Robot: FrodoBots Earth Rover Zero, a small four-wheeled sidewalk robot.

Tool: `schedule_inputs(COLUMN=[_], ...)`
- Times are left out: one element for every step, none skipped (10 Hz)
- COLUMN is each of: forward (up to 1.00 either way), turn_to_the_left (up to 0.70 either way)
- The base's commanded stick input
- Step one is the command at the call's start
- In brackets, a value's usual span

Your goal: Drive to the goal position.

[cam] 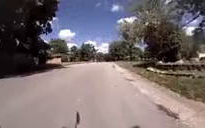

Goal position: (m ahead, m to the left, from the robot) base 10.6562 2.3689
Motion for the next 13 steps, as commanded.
schedule_inputs(forward=[0.85, 0.85, 0.85, 0.85, 0.85, 0.85, 0.85, 0.85, 0.85, 0.85, 0.85, 0.85, 0.85], turn_to_the_left=[0.02, 0.02, 0.02, 0.02, 0.02, 0.02, 0.02, 0.02, 0.0, -0.22, -0.34, -0.34, -0.34])
